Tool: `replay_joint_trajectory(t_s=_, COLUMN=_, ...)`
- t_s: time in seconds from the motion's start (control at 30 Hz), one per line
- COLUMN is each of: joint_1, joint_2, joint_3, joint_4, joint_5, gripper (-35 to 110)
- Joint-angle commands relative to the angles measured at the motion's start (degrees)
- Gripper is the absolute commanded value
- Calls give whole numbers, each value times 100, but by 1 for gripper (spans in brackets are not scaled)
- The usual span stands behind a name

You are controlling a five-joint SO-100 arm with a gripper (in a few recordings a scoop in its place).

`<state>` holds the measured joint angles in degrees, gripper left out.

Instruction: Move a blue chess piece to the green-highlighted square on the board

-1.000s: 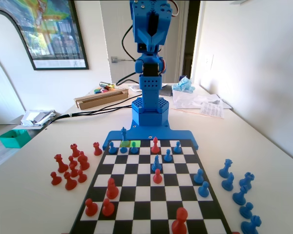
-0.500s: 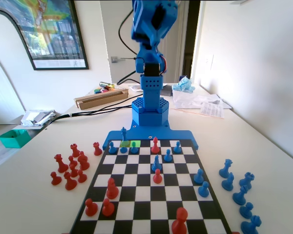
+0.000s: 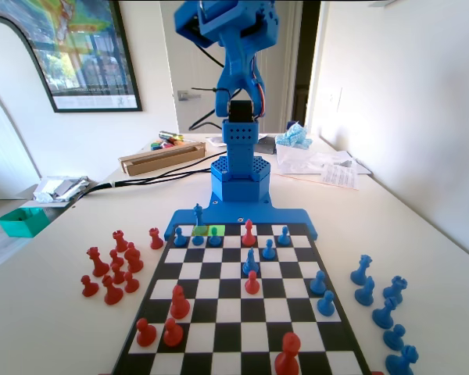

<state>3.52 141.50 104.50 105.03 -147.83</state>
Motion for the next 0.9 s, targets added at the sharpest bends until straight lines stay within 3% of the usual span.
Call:
replay_joint_trajectory(t_s=0.0, joint_1=264, joint_2=-396, joint_3=-26, joint_4=132, joint_5=-536, gripper=1)
replay_joint_trajectory(t_s=0.53, joint_1=1828, joint_2=-1222, joint_3=1301, joint_4=-88, joint_5=-1679, gripper=1)
replay_joint_trajectory(t_s=0.87, joint_1=2364, joint_2=-2268, joint_3=1521, joint_4=-1547, joint_5=-1222, gripper=5)
